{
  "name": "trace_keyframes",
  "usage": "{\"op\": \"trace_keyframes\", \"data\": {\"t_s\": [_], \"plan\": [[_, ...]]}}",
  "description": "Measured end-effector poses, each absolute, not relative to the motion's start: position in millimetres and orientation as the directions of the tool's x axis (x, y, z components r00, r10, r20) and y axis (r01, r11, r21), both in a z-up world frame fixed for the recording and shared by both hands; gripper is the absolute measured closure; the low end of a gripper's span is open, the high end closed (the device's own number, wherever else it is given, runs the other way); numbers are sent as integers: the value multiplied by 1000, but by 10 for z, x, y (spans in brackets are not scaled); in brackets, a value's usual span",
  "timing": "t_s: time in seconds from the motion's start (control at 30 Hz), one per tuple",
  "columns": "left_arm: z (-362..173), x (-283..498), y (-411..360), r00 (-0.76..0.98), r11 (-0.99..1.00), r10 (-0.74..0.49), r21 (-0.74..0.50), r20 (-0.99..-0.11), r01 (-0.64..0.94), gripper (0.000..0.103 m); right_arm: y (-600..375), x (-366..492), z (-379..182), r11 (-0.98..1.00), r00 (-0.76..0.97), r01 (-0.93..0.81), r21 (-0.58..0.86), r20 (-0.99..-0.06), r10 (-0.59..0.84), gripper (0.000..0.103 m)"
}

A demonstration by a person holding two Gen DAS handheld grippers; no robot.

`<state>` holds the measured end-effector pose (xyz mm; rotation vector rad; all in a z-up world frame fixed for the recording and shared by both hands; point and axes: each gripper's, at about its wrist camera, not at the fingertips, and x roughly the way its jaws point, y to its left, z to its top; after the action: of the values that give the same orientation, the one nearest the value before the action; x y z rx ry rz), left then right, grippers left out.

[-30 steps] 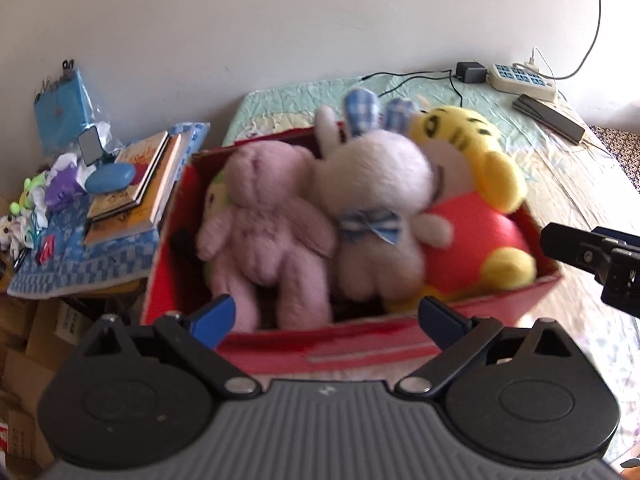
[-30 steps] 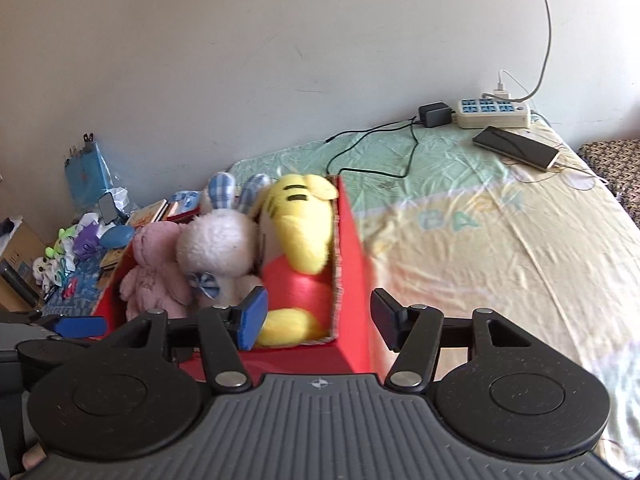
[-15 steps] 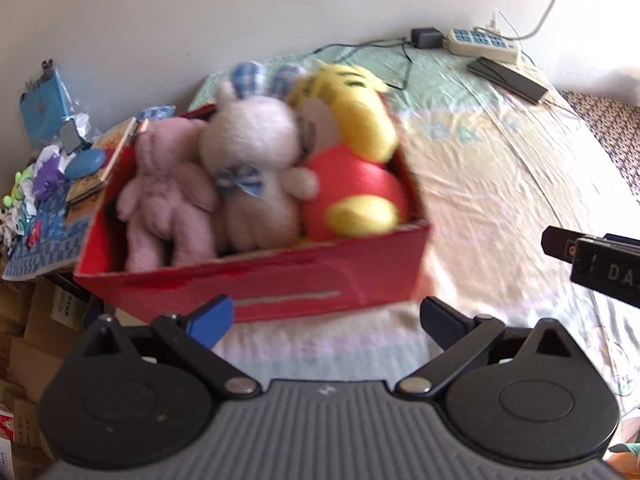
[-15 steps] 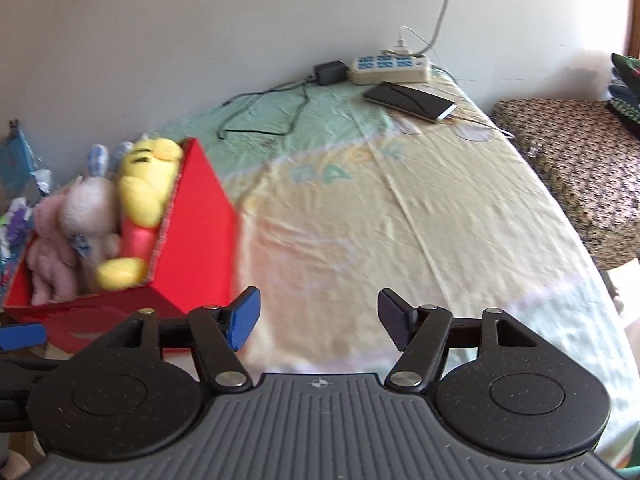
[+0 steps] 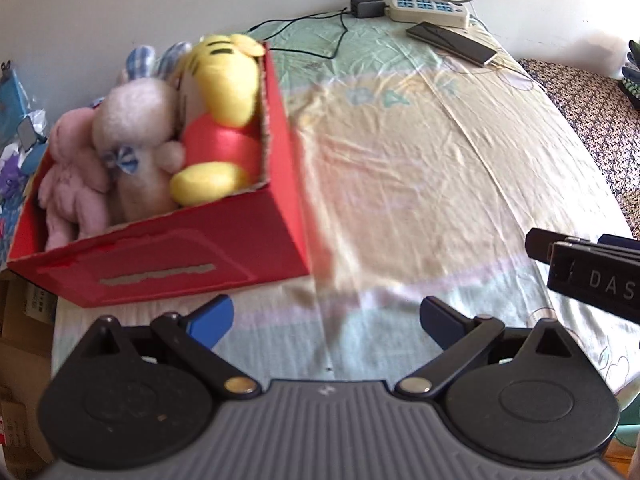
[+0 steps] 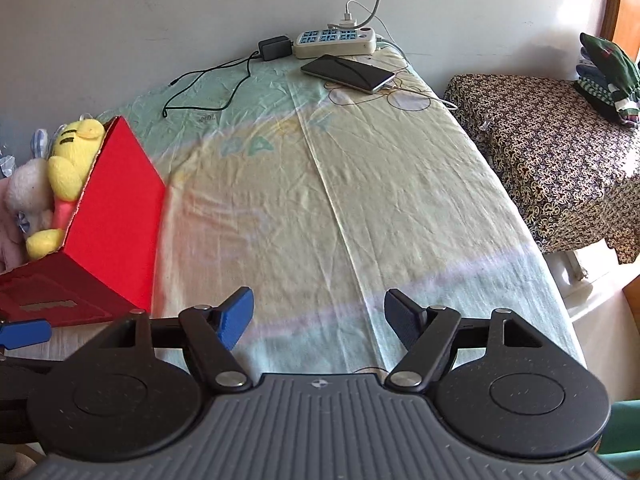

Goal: Organize objects

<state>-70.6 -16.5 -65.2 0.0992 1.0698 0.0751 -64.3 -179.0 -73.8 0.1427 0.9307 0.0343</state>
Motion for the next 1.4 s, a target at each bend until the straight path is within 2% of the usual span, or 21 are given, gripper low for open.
{"op": "trace_keyframes", "data": {"t_s": [0.37,0.67,1.4], "plan": [[-778,-626,-305,435,992,119,123,-892,-18,3,-1923,-633,-762,991,586,45,129,-807,78,26],[-732,-717,-197,454,987,156,152,-877,-47,3,-1744,-596,-801,991,566,5,135,-817,108,25],[-112,-745,1060,533,970,236,170,-812,-172,2,-641,-497,-281,990,603,-70,119,-786,137,25]]}}
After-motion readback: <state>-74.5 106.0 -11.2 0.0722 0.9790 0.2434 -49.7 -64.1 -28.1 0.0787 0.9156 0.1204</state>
